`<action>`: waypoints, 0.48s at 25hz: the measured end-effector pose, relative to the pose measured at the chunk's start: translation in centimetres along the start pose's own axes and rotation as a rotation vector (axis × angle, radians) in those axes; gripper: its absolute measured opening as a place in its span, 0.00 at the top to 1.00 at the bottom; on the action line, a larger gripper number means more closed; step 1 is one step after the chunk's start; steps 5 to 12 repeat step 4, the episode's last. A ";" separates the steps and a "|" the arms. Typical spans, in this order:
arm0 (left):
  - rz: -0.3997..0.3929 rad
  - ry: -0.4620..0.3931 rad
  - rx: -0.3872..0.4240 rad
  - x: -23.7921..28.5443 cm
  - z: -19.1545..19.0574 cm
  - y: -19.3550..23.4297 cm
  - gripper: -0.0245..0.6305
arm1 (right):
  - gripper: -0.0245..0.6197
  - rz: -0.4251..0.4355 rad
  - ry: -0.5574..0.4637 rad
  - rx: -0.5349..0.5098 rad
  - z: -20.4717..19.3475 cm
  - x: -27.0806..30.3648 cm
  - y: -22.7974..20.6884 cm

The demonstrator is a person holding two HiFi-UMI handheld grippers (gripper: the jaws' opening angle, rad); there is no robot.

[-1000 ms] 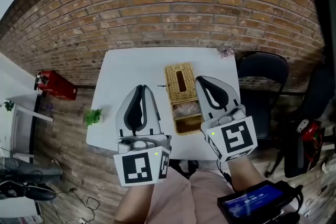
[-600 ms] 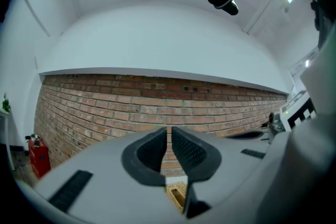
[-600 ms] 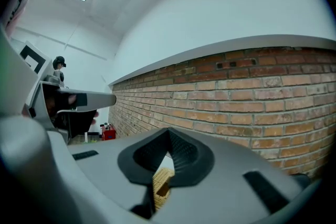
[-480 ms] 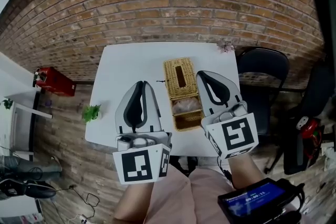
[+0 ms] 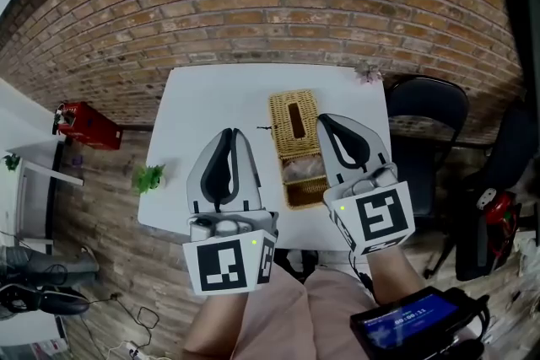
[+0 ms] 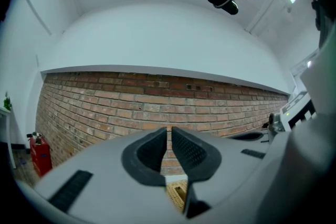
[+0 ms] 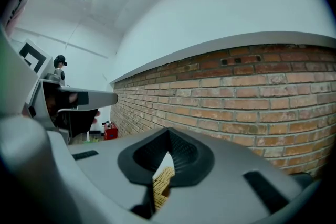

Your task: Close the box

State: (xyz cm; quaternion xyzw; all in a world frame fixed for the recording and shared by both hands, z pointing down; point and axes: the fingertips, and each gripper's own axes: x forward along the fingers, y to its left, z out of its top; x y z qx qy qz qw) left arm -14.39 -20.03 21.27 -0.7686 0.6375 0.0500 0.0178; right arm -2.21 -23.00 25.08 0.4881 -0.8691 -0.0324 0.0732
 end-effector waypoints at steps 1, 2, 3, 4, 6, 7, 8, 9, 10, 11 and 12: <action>0.001 0.001 -0.001 0.0 -0.1 0.1 0.91 | 0.96 0.001 0.001 0.000 -0.1 0.1 0.1; 0.001 0.001 -0.001 0.1 -0.1 0.3 0.91 | 0.96 0.002 0.002 -0.001 -0.1 0.3 0.2; 0.002 0.002 -0.002 0.1 -0.1 0.4 0.91 | 0.96 0.003 0.003 -0.002 -0.1 0.4 0.3; 0.002 0.002 -0.002 0.2 -0.2 0.5 0.91 | 0.96 0.003 0.003 -0.002 -0.1 0.6 0.4; 0.002 0.002 -0.002 0.2 -0.2 0.5 0.91 | 0.96 0.003 0.003 -0.002 -0.1 0.6 0.4; 0.002 0.002 -0.002 0.2 -0.2 0.5 0.91 | 0.96 0.003 0.003 -0.002 -0.1 0.6 0.4; 0.002 0.002 -0.002 0.2 -0.2 0.5 0.91 | 0.96 0.003 0.003 -0.002 -0.1 0.6 0.4; 0.002 0.002 -0.002 0.2 -0.2 0.5 0.91 | 0.96 0.003 0.003 -0.002 -0.1 0.6 0.4; 0.002 0.002 -0.002 0.2 -0.2 0.5 0.91 | 0.96 0.003 0.003 -0.002 -0.1 0.6 0.4; 0.002 0.002 -0.002 0.2 -0.2 0.5 0.91 | 0.96 0.003 0.003 -0.002 -0.1 0.6 0.4; 0.002 0.002 -0.002 0.2 -0.2 0.5 0.91 | 0.96 0.003 0.003 -0.002 -0.1 0.6 0.4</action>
